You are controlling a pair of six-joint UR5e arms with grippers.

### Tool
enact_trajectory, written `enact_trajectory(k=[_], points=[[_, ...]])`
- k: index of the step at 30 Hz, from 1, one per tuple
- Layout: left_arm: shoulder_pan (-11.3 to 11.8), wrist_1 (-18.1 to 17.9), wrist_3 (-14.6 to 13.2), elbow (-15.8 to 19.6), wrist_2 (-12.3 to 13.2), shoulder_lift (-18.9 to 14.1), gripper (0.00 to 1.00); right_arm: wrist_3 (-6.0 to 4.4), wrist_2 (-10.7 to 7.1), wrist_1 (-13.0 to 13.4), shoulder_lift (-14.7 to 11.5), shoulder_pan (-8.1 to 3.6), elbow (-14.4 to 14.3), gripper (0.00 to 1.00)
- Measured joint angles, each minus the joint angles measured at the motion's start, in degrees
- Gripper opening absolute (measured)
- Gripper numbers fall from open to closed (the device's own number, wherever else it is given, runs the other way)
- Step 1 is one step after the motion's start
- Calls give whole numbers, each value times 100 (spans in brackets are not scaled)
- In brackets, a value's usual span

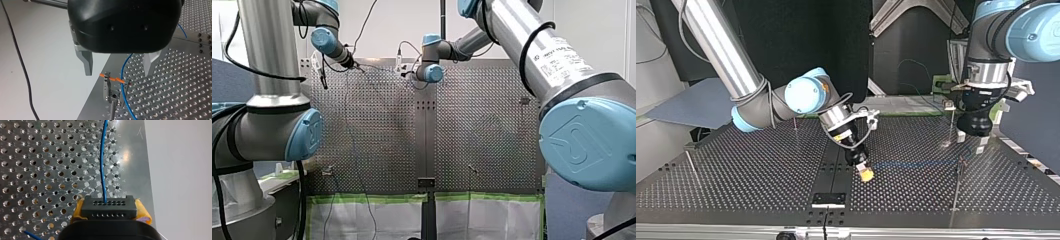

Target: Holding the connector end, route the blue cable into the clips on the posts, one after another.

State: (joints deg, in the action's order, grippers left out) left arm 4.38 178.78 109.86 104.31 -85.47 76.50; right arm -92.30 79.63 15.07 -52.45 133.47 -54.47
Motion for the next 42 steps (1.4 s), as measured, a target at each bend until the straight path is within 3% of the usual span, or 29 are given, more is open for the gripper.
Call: enact_trajectory(k=[8, 18, 24, 35, 42], points=[[-53, 0, -140, 0, 47, 0, 100, 0, 0, -8, 0, -17, 1, 0], [-284, -80, -480, 0, 586, -2, 100, 0, 0, -20, -1, -35, -1, 0], [-402, -328, -515, -72, 711, 86, 100, 0, 0, -20, -1, -32, 0, 0], [-698, -614, -549, -326, 392, 328, 100, 0, 0, -5, 0, -13, -1, 0], [-856, -705, -688, -357, 131, 679, 100, 0, 0, -11, -4, -34, 1, 0]])
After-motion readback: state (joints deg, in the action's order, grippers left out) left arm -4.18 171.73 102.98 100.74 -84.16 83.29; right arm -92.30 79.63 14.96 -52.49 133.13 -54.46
